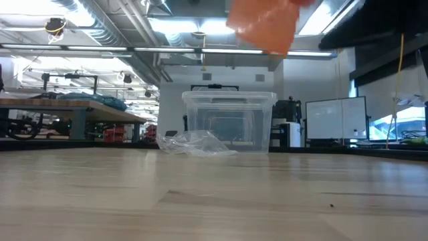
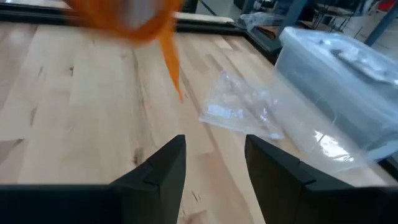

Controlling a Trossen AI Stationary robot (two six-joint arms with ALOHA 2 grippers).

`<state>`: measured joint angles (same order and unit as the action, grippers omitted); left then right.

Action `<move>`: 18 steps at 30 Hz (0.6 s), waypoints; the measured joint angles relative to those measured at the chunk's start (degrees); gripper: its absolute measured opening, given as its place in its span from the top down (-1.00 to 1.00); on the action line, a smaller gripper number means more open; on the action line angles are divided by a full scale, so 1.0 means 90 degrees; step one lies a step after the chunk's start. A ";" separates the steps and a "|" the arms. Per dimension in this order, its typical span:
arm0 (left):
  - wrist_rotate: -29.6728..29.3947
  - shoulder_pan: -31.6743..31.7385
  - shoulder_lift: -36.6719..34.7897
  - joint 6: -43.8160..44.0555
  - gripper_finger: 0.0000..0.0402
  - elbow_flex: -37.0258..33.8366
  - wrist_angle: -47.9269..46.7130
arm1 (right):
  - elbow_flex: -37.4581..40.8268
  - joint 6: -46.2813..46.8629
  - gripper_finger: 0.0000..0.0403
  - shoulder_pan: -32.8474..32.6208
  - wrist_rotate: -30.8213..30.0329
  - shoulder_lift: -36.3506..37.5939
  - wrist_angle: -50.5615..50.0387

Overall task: Roll bandage
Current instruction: Roll the orange bandage

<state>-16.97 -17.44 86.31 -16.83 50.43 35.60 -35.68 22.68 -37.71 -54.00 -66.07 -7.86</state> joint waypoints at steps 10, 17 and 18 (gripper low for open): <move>-0.0138 -0.0004 0.1196 0.0955 0.98 -0.0012 0.1156 | 0.1339 -0.0326 0.17 0.0031 0.1021 -0.0023 0.2268; -0.0297 -0.0127 0.2053 0.2162 0.98 -0.0012 0.1269 | 0.1437 -0.0342 0.17 0.0027 0.1181 -0.0022 0.2256; -0.0340 -0.0153 0.2178 0.2332 0.98 -0.0012 0.1285 | 0.1437 -0.0381 0.17 0.0027 0.1260 -0.0021 0.2242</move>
<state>-20.03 -18.81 105.91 4.16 50.33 47.16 -22.74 19.25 -37.47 -42.66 -66.26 12.31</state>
